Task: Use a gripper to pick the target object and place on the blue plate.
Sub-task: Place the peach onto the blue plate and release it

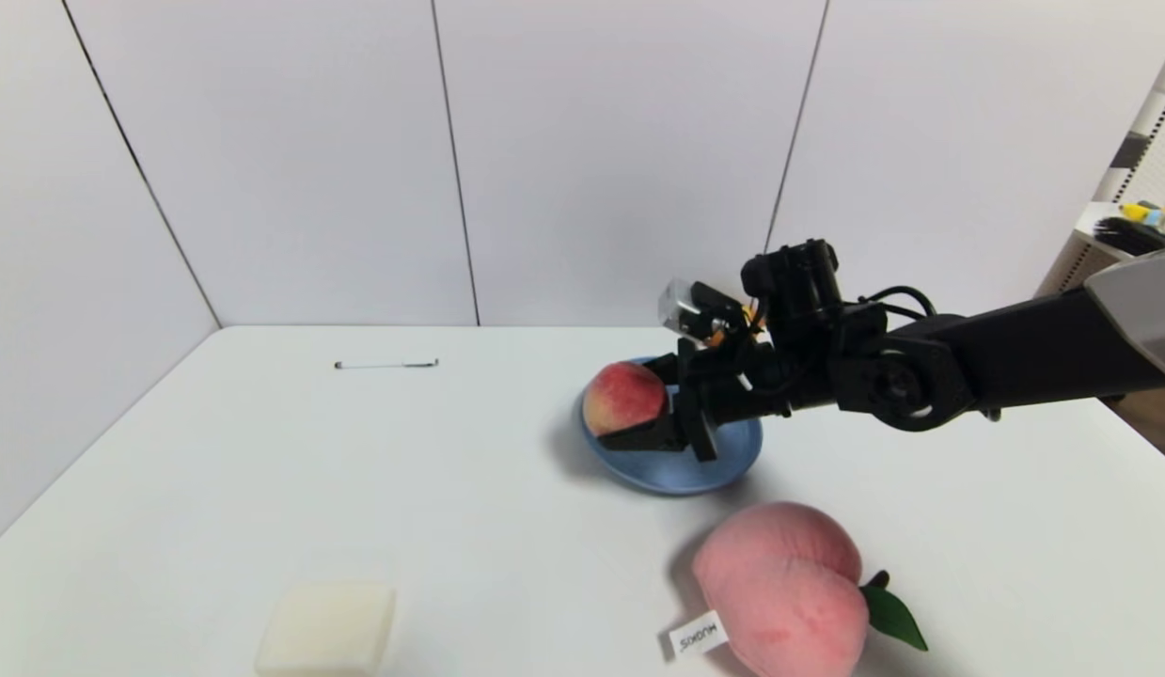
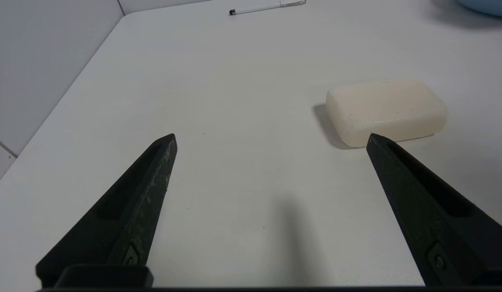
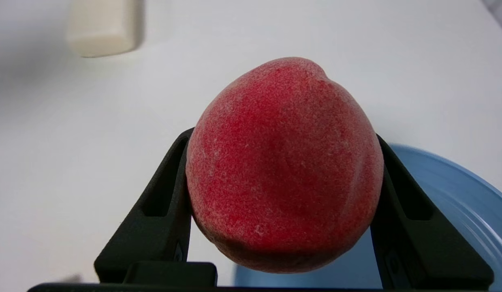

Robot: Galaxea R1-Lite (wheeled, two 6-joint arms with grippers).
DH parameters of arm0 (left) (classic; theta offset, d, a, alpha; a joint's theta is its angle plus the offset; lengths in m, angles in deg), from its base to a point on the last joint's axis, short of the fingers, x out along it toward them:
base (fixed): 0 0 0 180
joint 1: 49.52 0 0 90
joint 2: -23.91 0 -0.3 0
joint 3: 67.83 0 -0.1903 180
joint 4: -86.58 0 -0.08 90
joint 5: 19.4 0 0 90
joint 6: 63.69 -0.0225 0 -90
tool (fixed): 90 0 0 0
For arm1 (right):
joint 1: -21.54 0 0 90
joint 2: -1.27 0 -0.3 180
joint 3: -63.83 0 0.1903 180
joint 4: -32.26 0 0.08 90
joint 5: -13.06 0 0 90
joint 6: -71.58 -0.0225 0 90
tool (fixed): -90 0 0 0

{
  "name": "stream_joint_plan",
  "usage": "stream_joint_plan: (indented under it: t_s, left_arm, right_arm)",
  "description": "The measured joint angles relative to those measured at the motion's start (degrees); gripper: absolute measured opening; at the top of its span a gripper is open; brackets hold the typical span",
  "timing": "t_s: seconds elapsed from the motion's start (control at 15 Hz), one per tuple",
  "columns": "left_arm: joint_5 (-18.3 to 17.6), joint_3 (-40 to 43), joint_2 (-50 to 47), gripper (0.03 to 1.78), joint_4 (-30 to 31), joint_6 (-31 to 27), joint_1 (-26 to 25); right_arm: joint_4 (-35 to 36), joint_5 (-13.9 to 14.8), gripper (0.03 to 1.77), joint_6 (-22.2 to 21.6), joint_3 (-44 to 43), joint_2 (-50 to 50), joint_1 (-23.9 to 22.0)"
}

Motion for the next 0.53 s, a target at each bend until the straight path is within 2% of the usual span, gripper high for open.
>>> stream_joint_plan:
  t_s: [0.27,0.53]
  left_arm:
    - [0.0,0.0,0.0,1.69,0.0,0.0,0.0]
    - [0.02,0.0,0.0,1.69,0.0,0.0,0.0]
  right_arm:
    - [-0.61,0.13,1.16,0.05,-3.29,-3.17,-5.18]
    - [-0.23,0.28,1.16,0.02,-5.16,-6.56,-7.28]
